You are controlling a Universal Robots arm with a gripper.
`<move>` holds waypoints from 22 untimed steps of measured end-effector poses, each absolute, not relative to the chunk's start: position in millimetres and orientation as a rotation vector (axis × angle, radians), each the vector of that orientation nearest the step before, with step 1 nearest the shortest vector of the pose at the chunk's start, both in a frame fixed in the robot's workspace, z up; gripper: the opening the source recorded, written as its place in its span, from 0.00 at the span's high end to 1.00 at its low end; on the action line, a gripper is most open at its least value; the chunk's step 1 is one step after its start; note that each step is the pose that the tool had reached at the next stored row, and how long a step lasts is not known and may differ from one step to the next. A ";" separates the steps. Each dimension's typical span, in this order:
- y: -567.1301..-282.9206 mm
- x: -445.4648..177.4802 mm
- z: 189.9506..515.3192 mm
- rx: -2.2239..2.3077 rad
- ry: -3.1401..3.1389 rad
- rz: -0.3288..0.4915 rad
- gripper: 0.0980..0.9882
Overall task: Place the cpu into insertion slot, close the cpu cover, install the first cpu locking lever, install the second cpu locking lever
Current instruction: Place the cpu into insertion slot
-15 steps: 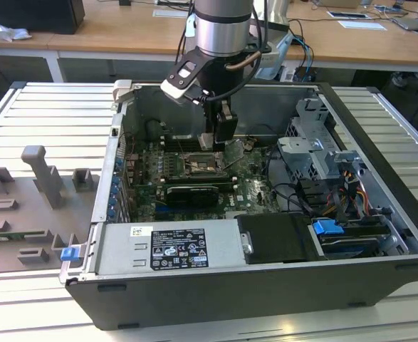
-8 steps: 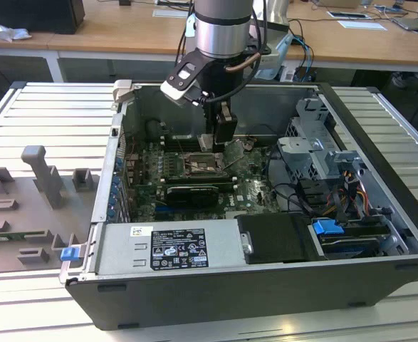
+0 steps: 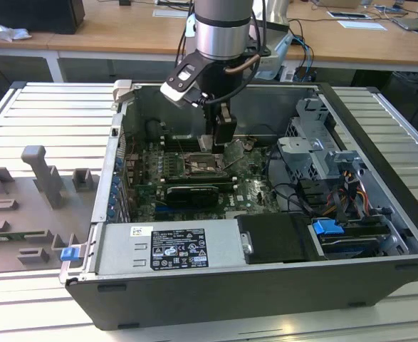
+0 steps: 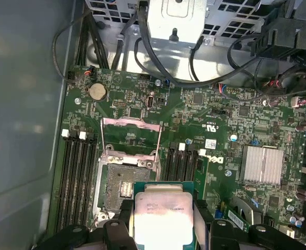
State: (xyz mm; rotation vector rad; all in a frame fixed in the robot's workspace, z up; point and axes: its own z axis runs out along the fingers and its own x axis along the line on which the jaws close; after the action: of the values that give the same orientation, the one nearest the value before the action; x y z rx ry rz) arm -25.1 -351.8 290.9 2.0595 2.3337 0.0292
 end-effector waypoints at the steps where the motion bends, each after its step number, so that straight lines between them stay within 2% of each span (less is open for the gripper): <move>1: -351.8 -25.1 290.6 2.060 2.333 0.029 0.50; 22: -350.7 -25.1 278.7 2.118 2.281 0.024 0.50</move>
State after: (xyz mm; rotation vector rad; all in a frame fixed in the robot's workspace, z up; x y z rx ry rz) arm -25.1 -350.7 278.7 2.1184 2.2814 0.0242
